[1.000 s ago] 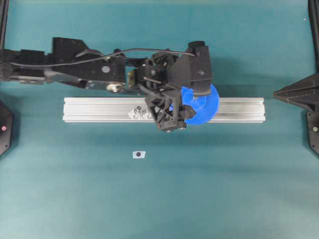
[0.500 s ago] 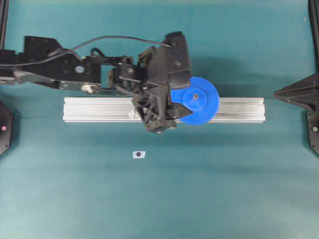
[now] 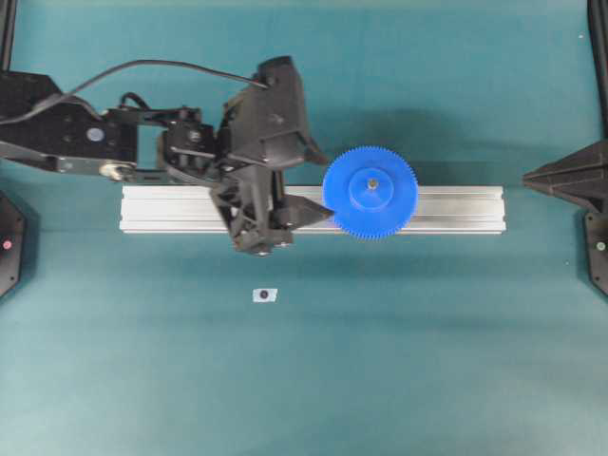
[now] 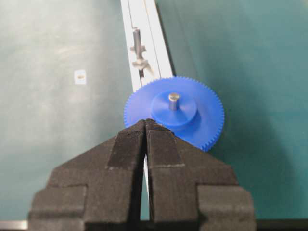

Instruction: Find the location of the shaft and insert the large gear.

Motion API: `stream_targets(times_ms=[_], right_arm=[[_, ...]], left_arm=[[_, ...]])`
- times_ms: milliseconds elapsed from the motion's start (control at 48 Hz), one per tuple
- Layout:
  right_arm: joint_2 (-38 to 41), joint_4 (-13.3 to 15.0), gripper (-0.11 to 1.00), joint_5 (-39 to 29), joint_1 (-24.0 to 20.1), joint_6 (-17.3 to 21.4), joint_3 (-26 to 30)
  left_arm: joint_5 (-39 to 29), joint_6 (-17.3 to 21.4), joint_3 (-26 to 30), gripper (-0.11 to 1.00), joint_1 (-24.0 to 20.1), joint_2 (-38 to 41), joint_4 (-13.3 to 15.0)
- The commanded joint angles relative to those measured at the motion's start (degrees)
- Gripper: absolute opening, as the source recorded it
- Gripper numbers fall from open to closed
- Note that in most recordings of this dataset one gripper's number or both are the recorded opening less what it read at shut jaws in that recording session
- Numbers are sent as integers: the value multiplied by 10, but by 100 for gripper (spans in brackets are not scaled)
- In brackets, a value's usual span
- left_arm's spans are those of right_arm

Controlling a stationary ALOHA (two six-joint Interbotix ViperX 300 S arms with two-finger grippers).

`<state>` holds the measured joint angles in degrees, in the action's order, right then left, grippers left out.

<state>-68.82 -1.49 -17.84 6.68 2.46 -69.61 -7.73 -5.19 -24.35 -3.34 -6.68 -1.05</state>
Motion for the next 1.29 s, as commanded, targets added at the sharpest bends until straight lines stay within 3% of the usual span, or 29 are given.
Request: stream_targets(times_ms=[0, 417, 1271], right_arm=[[4, 1, 4, 3, 2, 6, 5], [4, 1, 4, 3, 2, 6, 4], [4, 1, 4, 3, 2, 6, 1]], left_arm=[[11, 2, -4, 83, 2, -29, -2], [105, 2, -83, 83, 3, -85, -2], [133, -1, -154, 83, 14, -126, -1]])
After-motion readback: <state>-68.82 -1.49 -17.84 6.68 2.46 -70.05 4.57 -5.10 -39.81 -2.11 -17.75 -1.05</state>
